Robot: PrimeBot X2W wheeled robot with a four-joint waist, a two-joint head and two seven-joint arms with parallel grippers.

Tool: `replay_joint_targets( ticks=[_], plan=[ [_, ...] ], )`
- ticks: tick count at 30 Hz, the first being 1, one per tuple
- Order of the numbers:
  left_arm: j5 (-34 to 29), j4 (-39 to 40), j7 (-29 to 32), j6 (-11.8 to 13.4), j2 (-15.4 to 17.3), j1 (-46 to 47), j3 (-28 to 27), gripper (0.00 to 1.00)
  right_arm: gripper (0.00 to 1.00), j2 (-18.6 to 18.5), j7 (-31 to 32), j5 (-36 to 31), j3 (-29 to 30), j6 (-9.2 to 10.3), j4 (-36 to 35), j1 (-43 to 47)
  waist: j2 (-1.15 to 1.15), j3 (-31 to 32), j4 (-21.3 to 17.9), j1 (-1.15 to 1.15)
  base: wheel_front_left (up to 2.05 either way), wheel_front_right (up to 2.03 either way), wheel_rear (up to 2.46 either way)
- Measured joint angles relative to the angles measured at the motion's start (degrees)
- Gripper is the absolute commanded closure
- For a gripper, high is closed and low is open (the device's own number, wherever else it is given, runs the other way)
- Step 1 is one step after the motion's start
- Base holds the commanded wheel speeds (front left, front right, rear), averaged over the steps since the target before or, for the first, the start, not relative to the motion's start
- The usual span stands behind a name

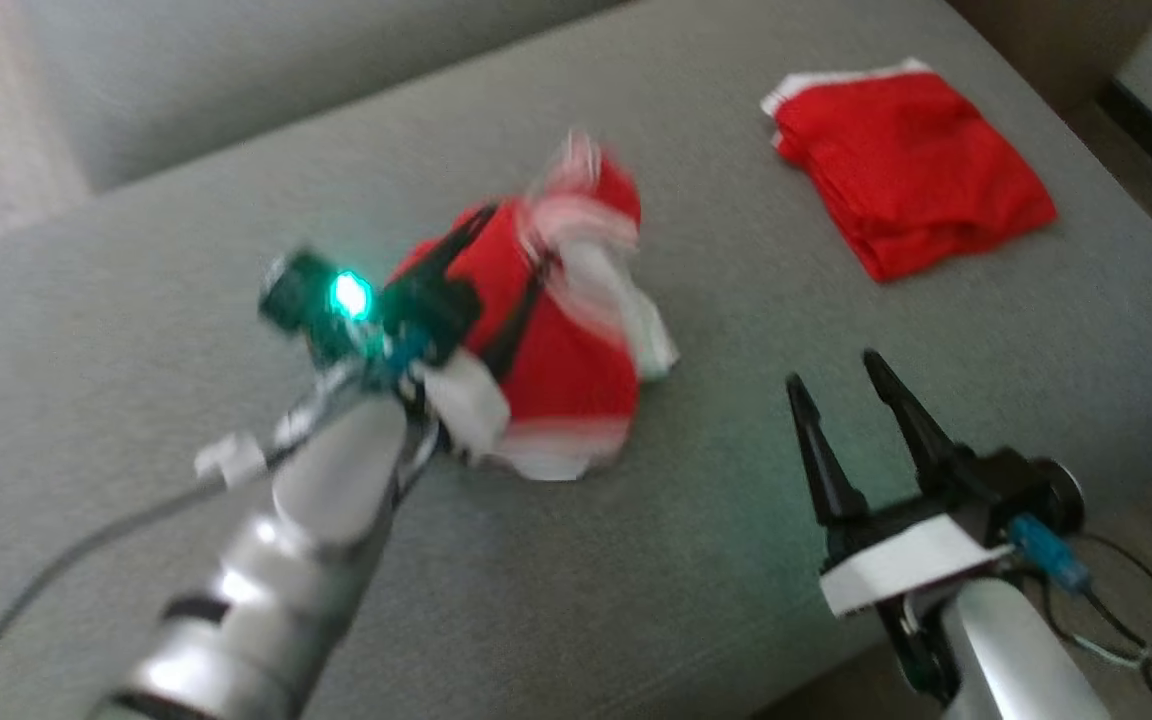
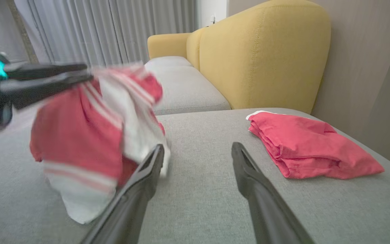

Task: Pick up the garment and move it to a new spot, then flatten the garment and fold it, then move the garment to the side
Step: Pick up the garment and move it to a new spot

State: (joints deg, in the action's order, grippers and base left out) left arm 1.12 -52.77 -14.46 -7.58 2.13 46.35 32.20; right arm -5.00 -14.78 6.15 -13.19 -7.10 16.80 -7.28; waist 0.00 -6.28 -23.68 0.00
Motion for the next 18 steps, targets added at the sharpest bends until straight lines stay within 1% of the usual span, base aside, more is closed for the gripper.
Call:
replay_joint_targets(
  ticks=[2, 3, 8, 9, 10, 13, 18],
  plan=[
    [0.29, 1.29, 0.01, 1.44, 0.22, -3.55, 0.02, 0.0, 0.0, 0.7, 0.0, 0.36, -0.38, -0.01, 0.0, -1.33, 0.0, -1.51, -1.33, 0.01, 0.0, 0.0, 0.0],
    [1.53, 4.93, 0.01, 3.37, 0.3, -6.91, -0.45, 0.0, 0.0, 0.76, 0.0, 0.42, -0.08, 0.0, 0.01, -1.38, 0.0, -2.42, -2.04, 0.01, 0.0, 0.0, 0.0],
    [3.57, 19.24, -0.09, 8.06, 0.24, -15.76, -1.44, 0.0, 0.0, 0.57, 0.0, 0.34, 2.0, 0.0, 0.88, 2.14, 0.0, -1.81, -0.11, 0.01, 0.0, 0.0, 0.0],
    [3.57, 19.24, -0.09, 8.06, 0.24, -15.76, -1.44, 0.0, 0.0, 0.57, 0.0, 0.34, 2.0, 0.0, 0.88, 2.14, 0.0, -1.81, -0.11, 0.01, 0.0, 0.0, 0.0],
    [4.13, 21.91, -0.1, 9.45, 0.22, -18.38, -2.24, 0.0, 0.0, 0.53, 0.0, 0.32, 2.75, 0.0, 1.0, 3.46, 0.0, -1.29, 0.55, 0.0, 0.0, 0.0, 0.0],
    [5.83, 28.28, -0.24, 12.34, 0.27, -27.52, -4.05, 0.0, 0.0, 0.22, 0.0, 0.31, 5.56, 0.0, 1.18, 7.98, 0.0, 0.78, 3.19, -0.01, 0.0, 0.0, 0.0],
    [5.95, 37.61, -0.24, 16.7, 0.52, -41.24, -7.43, 0.0, 0.0, 0.23, 0.0, -0.64, 9.57, 0.0, 0.66, 13.26, 0.0, 4.74, 10.51, -0.01, 0.0, 0.0, 0.0]
  ],
)
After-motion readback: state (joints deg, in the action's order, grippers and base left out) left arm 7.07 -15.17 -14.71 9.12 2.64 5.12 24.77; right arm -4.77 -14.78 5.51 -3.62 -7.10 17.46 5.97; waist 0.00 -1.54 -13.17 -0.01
